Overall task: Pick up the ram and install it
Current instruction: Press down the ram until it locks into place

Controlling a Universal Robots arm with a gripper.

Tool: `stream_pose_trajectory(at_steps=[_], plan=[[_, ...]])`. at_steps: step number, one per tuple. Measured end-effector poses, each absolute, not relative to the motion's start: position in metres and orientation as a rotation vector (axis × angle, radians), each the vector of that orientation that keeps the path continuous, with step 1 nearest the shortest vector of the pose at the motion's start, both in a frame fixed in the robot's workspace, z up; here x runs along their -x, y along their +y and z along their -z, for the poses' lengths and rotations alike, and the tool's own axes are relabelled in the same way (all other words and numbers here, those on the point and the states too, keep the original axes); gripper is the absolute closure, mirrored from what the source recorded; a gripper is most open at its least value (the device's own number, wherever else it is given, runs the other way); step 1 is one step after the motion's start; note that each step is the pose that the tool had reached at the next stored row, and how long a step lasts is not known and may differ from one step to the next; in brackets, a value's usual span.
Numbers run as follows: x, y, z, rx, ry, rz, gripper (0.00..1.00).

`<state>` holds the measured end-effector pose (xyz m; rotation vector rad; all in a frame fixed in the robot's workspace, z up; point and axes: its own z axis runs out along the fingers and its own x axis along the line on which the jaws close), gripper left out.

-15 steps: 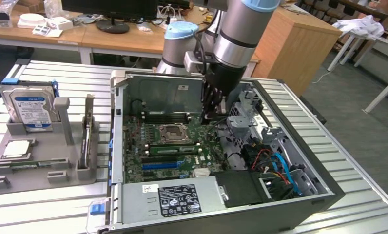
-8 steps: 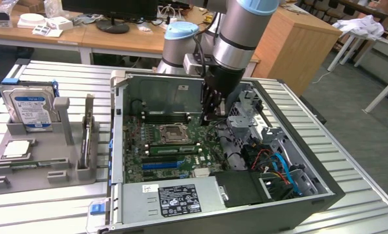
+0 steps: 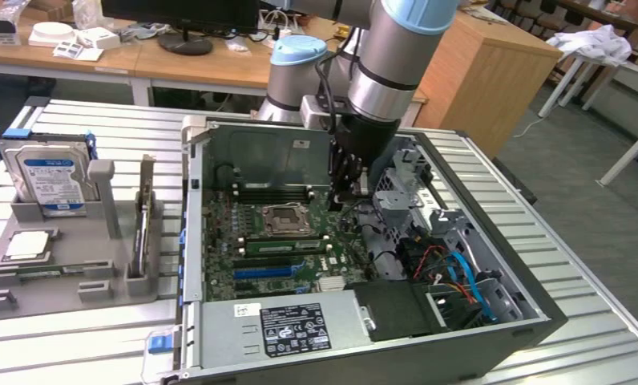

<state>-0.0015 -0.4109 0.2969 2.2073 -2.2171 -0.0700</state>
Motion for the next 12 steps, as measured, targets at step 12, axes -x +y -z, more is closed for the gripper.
stream_pose_trajectory(at_steps=[12], plan=[[0.0015, -0.4109, -0.2870, -2.207, -2.217, 0.070, 0.90]])
